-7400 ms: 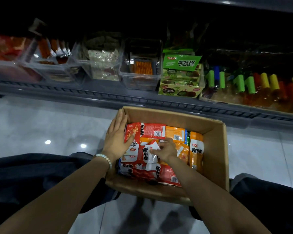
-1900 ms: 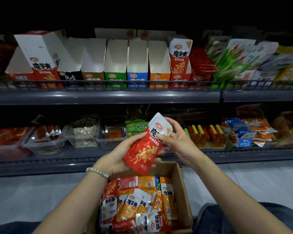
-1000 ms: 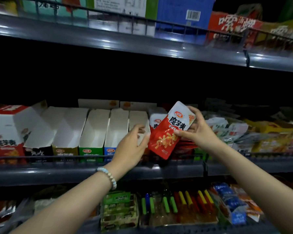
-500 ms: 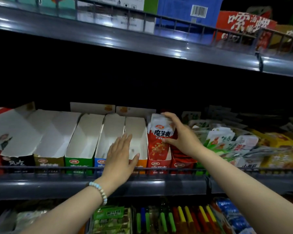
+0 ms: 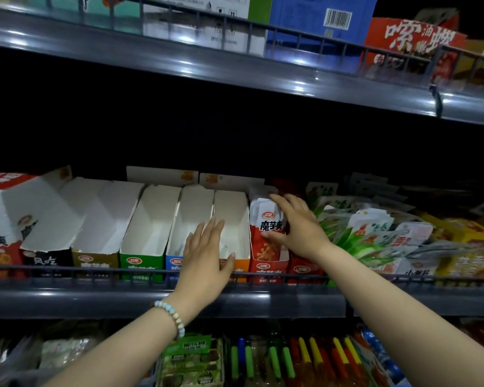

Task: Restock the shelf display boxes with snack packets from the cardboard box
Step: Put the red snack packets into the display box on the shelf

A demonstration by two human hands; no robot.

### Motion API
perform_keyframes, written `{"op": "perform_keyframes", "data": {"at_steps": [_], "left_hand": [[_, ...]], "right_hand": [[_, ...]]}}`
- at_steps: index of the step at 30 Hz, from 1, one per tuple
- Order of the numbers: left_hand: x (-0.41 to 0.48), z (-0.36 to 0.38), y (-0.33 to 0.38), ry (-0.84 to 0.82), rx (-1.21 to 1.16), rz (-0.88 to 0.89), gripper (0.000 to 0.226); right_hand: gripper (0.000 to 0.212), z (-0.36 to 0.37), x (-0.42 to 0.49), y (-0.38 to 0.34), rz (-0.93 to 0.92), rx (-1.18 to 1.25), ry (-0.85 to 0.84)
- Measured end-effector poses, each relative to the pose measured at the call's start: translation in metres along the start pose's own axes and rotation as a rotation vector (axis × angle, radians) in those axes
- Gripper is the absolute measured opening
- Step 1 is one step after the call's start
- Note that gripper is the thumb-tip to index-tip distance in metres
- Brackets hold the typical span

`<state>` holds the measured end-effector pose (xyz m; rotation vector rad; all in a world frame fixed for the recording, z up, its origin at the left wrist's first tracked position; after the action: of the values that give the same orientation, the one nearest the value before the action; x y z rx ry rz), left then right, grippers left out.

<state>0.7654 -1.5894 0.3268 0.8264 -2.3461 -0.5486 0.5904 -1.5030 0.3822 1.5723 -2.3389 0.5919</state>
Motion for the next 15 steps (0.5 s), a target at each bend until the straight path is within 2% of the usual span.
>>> {"op": "perform_keyframes", "data": {"at_steps": [9,12,15], "left_hand": [[-0.026,-0.015,0.004,0.053,-0.064,0.043,0.067],[-0.044,-0.018,0.002,0.062,-0.094,0.058,0.066],[-0.072,-0.015,-0.009,0.033,-0.106,0.082,0.066]], "right_hand": [[0.083,-0.015,-0.019,-0.017,-0.014,0.053,0.046],[0.078,-0.024,-0.04,-0.028,-0.054,0.116,0.104],[0.074,-0.02,-0.075,-0.047,-0.084,0.187,0.08]]}}
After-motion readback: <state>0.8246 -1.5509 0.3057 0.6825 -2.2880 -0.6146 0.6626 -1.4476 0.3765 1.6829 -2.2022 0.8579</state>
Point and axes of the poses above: each hand's wrist, its own x-axis towards the middle knuckle, its own z-axis out of the palm, y = z × x, the point moved 5 cm from there along x, towards the middle knuckle, and after that the axes turned 3 degrees about -z, right-handed, at the moved point
